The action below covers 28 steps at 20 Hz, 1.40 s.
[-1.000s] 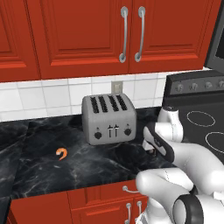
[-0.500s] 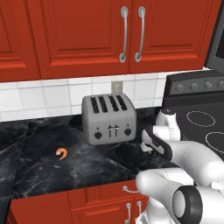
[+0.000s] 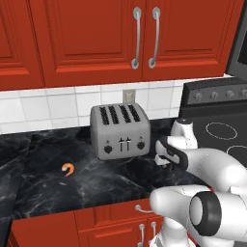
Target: Pick the mug from the counter and place it inside the microwave. Then close the microwave.
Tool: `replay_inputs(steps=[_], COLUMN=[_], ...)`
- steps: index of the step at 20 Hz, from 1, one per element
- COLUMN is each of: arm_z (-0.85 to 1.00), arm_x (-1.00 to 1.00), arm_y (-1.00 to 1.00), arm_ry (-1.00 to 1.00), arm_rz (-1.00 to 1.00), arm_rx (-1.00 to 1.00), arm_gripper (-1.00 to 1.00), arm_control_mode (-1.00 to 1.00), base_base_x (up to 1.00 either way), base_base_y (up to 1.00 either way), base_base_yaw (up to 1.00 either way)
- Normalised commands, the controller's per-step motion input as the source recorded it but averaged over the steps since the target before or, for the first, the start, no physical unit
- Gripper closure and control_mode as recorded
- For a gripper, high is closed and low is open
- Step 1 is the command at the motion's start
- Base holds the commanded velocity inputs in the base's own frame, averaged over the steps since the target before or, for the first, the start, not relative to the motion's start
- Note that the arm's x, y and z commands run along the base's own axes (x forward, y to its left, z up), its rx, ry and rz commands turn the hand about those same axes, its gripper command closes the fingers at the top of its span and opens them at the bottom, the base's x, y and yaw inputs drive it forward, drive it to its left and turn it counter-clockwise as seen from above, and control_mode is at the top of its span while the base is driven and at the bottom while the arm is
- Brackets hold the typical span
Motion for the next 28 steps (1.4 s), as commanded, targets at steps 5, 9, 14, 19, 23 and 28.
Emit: replay_inputs(steps=[5, 9, 14, 19, 23, 28], arm_z=[0.0, 0.0, 0.0, 0.0, 0.29, 0.64], arm_x=[0.0, 0.0, 0.0, -0.07, -0.4, -0.43], arm_y=[0.0, 0.0, 0.0, 0.0, 0.0, 0.0], arm_ry=[0.0, 0.0, 0.0, 0.0, 0.0, -0.01], arm_rz=[0.0, 0.0, 0.0, 0.0, 0.0, 0.0], arm_rx=[0.0, 0.0, 0.0, 0.0, 0.0, 0.0], arm_gripper=[1.0, 1.0, 1.0, 1.0, 1.0, 1.0], arm_control_mode=[-1.0, -1.0, -1.0, -1.0, -1.0, -1.0], base_base_x=[0.0, 0.0, 0.0, 0.0, 0.0, 0.0], base_base_y=[0.0, 0.0, 0.0, 0.0, 0.0, 0.0], base_base_yaw=[0.0, 0.0, 0.0, 0.0, 0.0, 0.0])
